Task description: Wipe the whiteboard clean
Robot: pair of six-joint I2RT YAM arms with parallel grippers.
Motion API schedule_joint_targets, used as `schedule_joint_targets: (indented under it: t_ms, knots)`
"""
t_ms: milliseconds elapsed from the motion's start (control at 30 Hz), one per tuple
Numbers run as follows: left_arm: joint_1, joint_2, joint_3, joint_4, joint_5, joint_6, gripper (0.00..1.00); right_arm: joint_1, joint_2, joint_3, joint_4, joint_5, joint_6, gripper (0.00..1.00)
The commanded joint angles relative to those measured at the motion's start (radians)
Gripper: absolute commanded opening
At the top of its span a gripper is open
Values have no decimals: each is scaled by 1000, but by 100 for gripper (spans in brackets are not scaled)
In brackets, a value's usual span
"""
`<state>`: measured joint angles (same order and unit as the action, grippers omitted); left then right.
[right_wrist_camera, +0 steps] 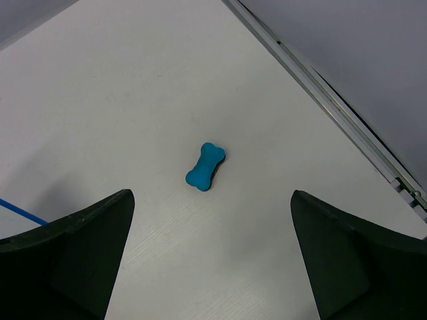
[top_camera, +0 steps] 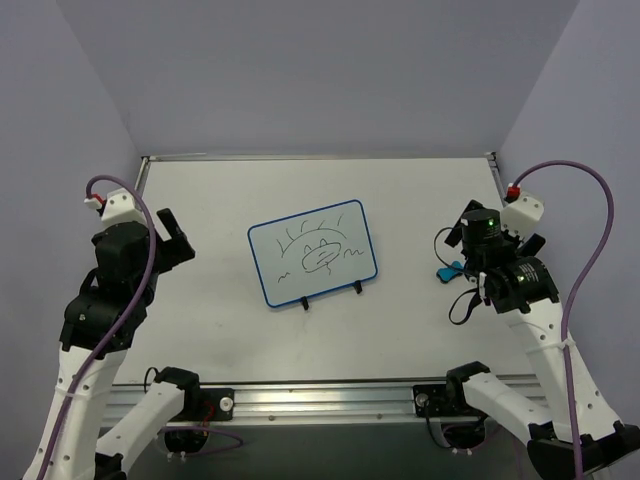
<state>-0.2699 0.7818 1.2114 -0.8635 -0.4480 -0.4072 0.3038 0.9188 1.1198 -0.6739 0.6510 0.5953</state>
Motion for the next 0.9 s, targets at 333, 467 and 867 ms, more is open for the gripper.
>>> schedule_joint_targets:
  t_ms: [333, 467, 867]
  knots:
    - [-11, -26, -6, 41, -37, 8, 94, 6, -12, 11, -1, 49, 0, 100]
    - [-12, -27, -3, 40, -28, 5, 94, 8, -20, 3, 11, 29, 0, 100]
    - [-9, 63, -161, 438, 546, -29, 94, 6, -113, -106, 214, -320, -127, 100]
